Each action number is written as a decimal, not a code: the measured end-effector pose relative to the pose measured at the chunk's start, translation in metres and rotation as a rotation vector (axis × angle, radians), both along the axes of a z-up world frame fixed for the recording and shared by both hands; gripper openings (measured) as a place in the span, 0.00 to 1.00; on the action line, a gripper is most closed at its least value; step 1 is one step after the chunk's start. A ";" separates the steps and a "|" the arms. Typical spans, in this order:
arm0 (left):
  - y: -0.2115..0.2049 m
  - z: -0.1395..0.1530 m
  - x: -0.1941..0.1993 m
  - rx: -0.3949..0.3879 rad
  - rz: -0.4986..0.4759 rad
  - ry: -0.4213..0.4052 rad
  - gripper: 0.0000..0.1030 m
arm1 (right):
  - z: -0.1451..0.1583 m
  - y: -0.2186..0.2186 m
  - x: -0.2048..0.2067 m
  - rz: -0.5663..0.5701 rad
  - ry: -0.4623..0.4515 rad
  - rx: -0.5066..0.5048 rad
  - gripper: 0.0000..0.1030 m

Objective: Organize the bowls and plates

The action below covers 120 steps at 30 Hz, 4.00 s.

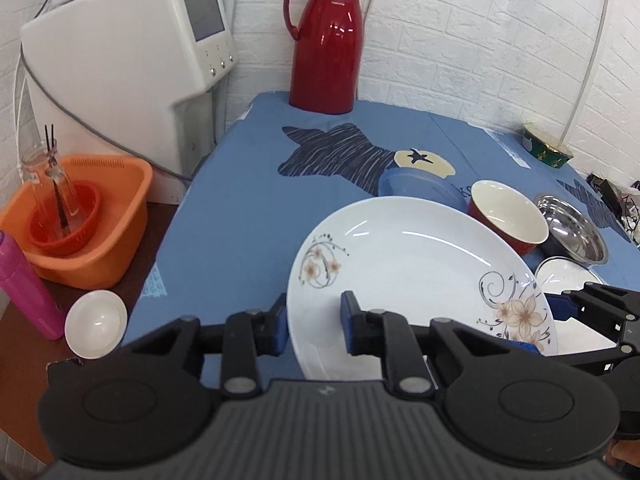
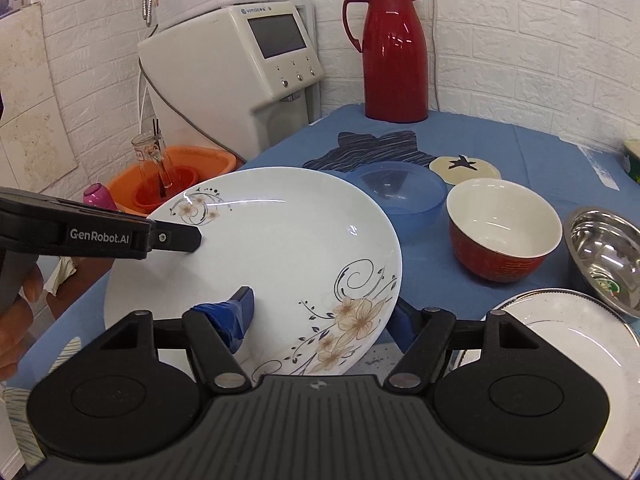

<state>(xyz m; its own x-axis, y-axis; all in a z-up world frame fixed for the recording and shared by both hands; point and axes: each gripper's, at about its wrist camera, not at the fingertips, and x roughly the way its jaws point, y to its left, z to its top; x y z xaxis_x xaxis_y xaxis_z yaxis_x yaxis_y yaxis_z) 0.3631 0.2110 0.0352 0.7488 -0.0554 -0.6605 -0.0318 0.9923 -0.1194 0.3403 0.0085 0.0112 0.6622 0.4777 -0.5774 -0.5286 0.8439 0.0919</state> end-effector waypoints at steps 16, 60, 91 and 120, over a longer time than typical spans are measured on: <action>-0.018 -0.016 -0.137 0.008 -0.038 0.003 0.16 | -0.018 -0.016 -0.118 -0.047 0.056 0.065 0.55; -0.044 -0.012 -0.134 -0.080 -0.141 -0.057 0.59 | -0.024 -0.122 -0.138 -0.314 0.073 0.225 0.59; -0.189 -0.047 0.084 -0.025 -0.389 0.262 0.17 | -0.048 -0.177 0.024 -0.270 0.094 -0.067 0.56; -0.178 -0.043 0.026 -0.040 -0.398 0.257 0.17 | -0.052 -0.174 -0.043 -0.371 0.125 0.021 0.59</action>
<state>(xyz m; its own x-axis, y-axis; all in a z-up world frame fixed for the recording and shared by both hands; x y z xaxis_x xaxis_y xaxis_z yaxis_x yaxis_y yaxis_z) 0.3895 0.0334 -0.0080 0.4771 -0.3339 -0.8129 0.3160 0.9283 -0.1958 0.2968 -0.1658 -0.0404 0.7175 0.2318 -0.6569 -0.1715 0.9728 0.1559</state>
